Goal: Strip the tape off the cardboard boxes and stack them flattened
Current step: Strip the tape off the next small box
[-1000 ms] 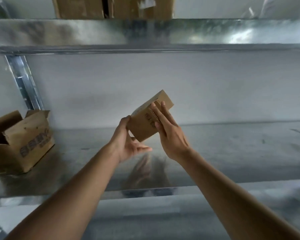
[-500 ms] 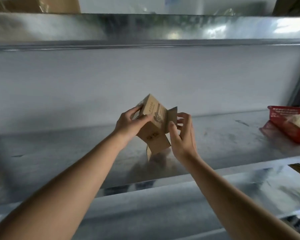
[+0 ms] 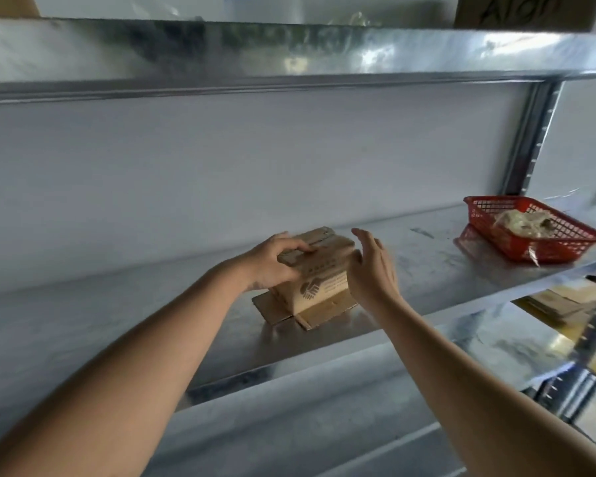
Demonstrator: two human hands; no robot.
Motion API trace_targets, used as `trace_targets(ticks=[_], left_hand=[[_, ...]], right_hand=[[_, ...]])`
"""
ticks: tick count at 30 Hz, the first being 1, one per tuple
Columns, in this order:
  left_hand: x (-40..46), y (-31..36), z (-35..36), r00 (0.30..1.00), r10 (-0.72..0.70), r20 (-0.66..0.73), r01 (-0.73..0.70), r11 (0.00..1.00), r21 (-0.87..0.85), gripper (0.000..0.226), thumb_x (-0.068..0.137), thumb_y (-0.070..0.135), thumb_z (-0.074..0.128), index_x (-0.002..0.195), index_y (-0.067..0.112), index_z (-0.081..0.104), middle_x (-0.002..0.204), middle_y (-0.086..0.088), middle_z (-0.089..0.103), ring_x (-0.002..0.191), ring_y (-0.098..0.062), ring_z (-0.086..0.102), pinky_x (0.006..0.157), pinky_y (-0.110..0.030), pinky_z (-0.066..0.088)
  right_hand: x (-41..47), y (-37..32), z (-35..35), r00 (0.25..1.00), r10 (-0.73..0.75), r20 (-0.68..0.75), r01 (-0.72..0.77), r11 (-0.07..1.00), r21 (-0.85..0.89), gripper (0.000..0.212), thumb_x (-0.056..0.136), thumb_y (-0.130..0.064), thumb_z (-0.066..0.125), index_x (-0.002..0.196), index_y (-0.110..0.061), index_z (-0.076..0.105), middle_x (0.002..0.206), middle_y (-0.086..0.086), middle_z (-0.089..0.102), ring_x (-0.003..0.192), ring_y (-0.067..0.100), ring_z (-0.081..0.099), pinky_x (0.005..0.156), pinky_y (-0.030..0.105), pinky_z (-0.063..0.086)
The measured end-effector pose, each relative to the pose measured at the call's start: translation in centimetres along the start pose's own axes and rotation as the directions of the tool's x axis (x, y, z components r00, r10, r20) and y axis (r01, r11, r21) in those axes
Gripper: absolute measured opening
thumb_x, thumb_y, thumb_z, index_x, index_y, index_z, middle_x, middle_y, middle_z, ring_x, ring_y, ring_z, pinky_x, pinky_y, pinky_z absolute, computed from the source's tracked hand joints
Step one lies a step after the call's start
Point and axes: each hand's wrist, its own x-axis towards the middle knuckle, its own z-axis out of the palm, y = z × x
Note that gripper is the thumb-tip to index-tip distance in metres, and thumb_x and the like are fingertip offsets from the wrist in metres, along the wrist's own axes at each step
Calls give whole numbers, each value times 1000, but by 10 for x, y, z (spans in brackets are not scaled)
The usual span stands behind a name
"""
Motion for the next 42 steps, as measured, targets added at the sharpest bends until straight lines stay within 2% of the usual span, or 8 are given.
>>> trace_targets(ticks=[5,9,13,15,19,23,32,42], left_hand=[[8,-5,-13,993,111,-43,-107,991,82,61,84,0,75,112,53,71,160,12,41,149,-21,35,121,-35,33],[16,-14,-9,974,188,-128,-168,974,151,65,82,-14,62,128,31,73,150,14,54,138,-17,50,112,-28,43],[21,-16,-8,964,238,-115,-241,971,-11,72,77,-24,51,116,29,79,140,17,61,136,-14,51,111,-31,47],[21,-14,-8,958,270,-100,-277,959,-62,60,81,-18,53,109,27,81,135,17,64,132,-11,53,112,-31,45],[30,2,-3,951,287,-113,-275,955,114,15,99,26,62,107,31,73,126,13,68,117,-11,60,114,-42,42],[46,22,15,960,254,-122,-172,871,460,41,111,27,34,146,40,51,147,2,57,130,-29,51,120,-46,25],[80,48,44,987,157,-17,-158,987,-36,39,111,19,45,142,35,61,129,46,35,142,6,9,114,-28,17],[78,57,68,997,38,-74,-42,998,-53,45,111,18,42,137,50,59,160,31,31,154,3,6,124,-33,-4]], right_hand=[[6,-4,5,997,-50,54,45,996,75,49,105,-16,39,150,-28,51,147,0,56,125,19,57,95,25,44],[6,-4,9,998,-65,10,63,988,142,35,105,-25,50,138,-23,63,136,-1,56,116,20,62,100,42,53],[9,2,2,997,-57,54,52,995,87,45,107,-37,48,149,-21,54,152,1,48,139,20,49,116,42,40],[15,4,-4,996,-27,85,20,997,76,45,108,-36,46,150,-22,52,152,5,52,140,20,48,116,39,39],[23,6,-12,998,41,51,-47,990,129,36,104,-30,52,137,-25,64,105,-11,73,89,-3,65,74,12,48],[33,19,-21,998,35,60,-45,984,172,34,100,-38,60,128,-22,68,113,-3,71,101,19,69,89,42,58],[71,66,-66,960,-99,264,-16,916,400,12,97,-11,69,93,-13,80,86,3,79,72,24,78,77,39,65],[83,100,-70,873,-240,425,-104,759,643,16,91,2,74,90,-14,79,88,7,77,81,30,78,66,32,63]])
